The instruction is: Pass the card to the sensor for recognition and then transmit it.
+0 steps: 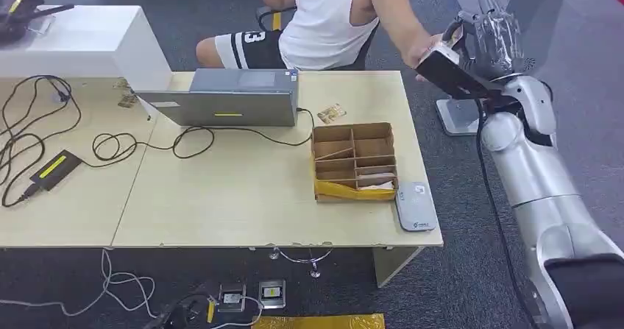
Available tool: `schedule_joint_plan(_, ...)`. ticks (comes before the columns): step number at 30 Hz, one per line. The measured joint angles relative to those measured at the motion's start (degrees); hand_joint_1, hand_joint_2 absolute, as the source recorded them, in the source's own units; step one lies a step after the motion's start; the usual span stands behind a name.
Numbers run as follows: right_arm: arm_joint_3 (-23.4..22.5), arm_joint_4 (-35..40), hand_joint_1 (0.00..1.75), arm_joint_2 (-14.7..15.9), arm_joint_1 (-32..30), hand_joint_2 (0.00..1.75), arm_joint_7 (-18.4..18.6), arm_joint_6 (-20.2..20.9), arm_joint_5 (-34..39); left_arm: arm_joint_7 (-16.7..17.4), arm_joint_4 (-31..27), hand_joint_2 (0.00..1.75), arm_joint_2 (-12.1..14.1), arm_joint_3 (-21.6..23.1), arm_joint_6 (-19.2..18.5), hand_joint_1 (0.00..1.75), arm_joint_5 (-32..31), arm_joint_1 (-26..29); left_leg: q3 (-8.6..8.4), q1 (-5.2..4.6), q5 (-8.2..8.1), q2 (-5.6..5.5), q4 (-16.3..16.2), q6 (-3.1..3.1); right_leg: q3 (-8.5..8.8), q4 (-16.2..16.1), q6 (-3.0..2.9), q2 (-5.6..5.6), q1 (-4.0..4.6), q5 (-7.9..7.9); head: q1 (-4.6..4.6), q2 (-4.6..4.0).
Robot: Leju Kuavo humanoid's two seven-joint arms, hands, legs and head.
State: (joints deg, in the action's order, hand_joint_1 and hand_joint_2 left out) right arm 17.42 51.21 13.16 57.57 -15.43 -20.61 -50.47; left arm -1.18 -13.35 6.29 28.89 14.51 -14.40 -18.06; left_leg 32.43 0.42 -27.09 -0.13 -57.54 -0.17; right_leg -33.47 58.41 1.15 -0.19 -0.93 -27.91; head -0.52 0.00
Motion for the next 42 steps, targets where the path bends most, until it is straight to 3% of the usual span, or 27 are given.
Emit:
schedule_joint_plan(5, 1.53, -8.59, 1.68, -0.52, 3.54, 1.75, 0.13, 0.50, -3.59, 0.00, -0.02, 0.00, -0.17, 0.00, -1.09, 0.00, -0.83, -0.19, 0.00, 0.00, 0.00, -0.02, 0.00, 0.00, 0.00, 0.00, 0.00, -0.04, 0.00, 0.00, 0.00, 0.02)
schedule_joint_plan(7, 2.05, -11.49, 1.54, -0.70, 4.59, 1.75, 0.59, 1.16, -4.83, -0.02, -0.04, 0.00, -0.20, 0.00, -1.42, 0.00, -1.11, -0.32, 0.01, 0.00, 0.00, -0.04, 0.00, 0.00, 0.01, 0.00, 0.00, -0.08, 0.00, 0.00, 0.00, 0.02)
schedule_joint_plan(8, 2.42, -12.58, 0.75, -0.81, 4.95, 1.75, 0.90, 1.53, -5.33, 0.00, -0.09, 0.00, -0.20, 0.00, -1.51, 0.00, -1.16, -0.32, 0.00, 0.00, 0.00, -0.04, 0.00, 0.00, 0.01, 0.00, 0.00, -0.08, 0.00, 0.00, -0.02, 0.02)
schedule_joint_plan(9, 2.82, -13.79, 0.16, -0.87, 5.29, 1.75, 1.14, 1.86, -5.84, -0.02, -0.15, 0.00, -0.20, 0.00, -1.60, 0.00, -1.16, -0.32, 0.00, 0.00, 0.00, -0.04, 0.00, 0.00, 0.01, 0.00, 0.00, -0.07, 0.00, 0.00, 0.02, 0.02)
schedule_joint_plan(10, 3.14, -15.01, 0.00, -0.92, 5.44, 1.75, 1.42, 2.27, -6.21, -0.02, -0.22, 0.00, -0.20, 0.00, -1.62, 0.00, -1.16, -0.33, 0.00, 0.00, 0.00, -0.04, 0.00, 0.00, 0.01, 0.00, 0.00, -0.07, 0.00, 0.00, -0.02, 0.00)
schedule_joint_plan(20, 5.35, -21.68, 0.00, -1.57, 5.87, 1.75, 1.29, 2.49, -6.71, -0.02, -0.31, 0.00, -0.17, 0.00, -1.79, 0.00, -1.05, -0.29, 0.01, 0.01, 0.00, -0.04, 0.00, 0.00, 0.00, 0.01, -0.01, -0.07, 0.01, -0.01, 0.00, 0.00)
schedule_joint_plan(29, 6.05, -23.82, 0.00, -1.92, 5.87, 1.75, 0.09, -0.79, -5.42, -0.39, -0.31, 0.00, -0.15, 0.00, -1.70, 0.00, -0.92, -0.25, 0.01, 0.00, 0.00, -0.03, -0.01, 0.00, 0.00, 0.01, -0.01, -0.07, 0.00, -0.01, 0.00, 0.02)
schedule_joint_plan(34, 6.01, -24.21, 0.00, -1.92, 5.93, 1.75, -1.05, -5.47, -3.01, -0.52, -0.31, 0.00, -0.15, 0.00, -1.29, 0.00, -0.74, -0.13, 0.00, 0.00, 0.00, -0.03, -0.01, 0.00, 0.00, 0.01, -0.01, -0.06, 0.00, -0.01, 0.00, 0.02)
schedule_joint_plan(42, 2.49, -22.90, 0.00, -0.52, 7.46, 1.75, -8.09, -17.29, 9.42, -0.63, -0.31, 0.00, -0.15, 0.00, 0.31, 0.00, 0.53, 0.97, -0.02, 0.00, 0.00, -0.02, -0.02, 0.00, -0.01, -0.01, -0.01, -0.03, 0.00, -0.01, 0.02, 0.02)
